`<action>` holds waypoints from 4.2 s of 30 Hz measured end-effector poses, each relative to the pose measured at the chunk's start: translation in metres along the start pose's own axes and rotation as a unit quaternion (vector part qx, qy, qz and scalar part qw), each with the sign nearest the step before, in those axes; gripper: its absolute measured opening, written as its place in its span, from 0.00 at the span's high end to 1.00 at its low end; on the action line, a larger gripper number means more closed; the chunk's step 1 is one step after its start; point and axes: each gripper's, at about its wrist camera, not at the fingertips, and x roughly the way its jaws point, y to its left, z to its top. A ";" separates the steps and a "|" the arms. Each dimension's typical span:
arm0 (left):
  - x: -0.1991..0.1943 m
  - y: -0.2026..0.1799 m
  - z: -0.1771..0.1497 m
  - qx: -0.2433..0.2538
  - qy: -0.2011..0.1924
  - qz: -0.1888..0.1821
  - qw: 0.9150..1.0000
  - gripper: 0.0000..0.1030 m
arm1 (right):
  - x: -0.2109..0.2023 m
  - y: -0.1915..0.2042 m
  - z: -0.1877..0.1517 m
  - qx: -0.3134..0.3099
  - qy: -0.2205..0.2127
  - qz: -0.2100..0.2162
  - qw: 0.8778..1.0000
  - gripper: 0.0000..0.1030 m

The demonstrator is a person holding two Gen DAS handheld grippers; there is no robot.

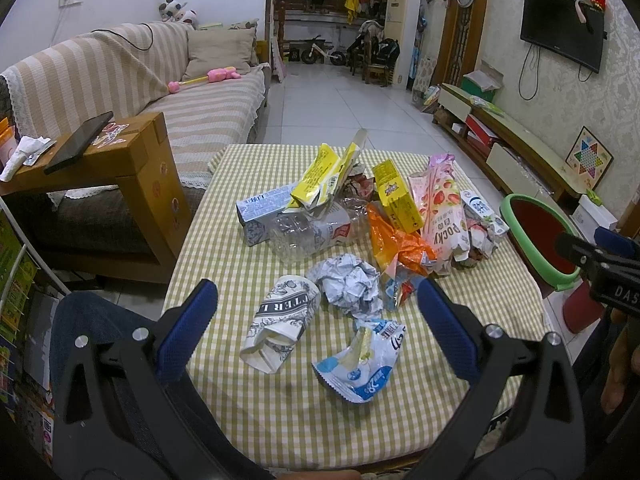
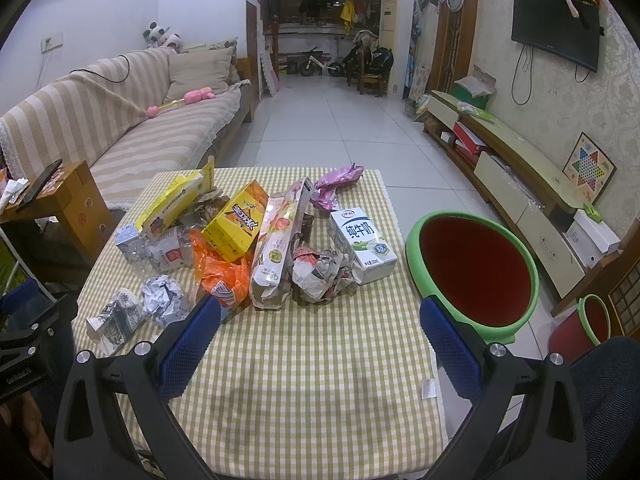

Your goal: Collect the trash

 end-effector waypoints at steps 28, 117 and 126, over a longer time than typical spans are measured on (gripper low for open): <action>0.006 0.004 -0.003 -0.008 0.019 -0.005 1.000 0.05 | 0.007 0.001 -0.002 -0.004 0.013 0.003 1.000 0.07; 0.065 0.001 0.064 0.016 0.120 -0.028 0.992 0.53 | 0.110 -0.118 0.102 0.021 0.112 0.081 0.990 0.46; 0.071 -0.089 0.107 0.079 0.094 -0.117 0.986 0.53 | 0.082 -0.178 0.090 0.086 0.089 0.044 0.991 0.46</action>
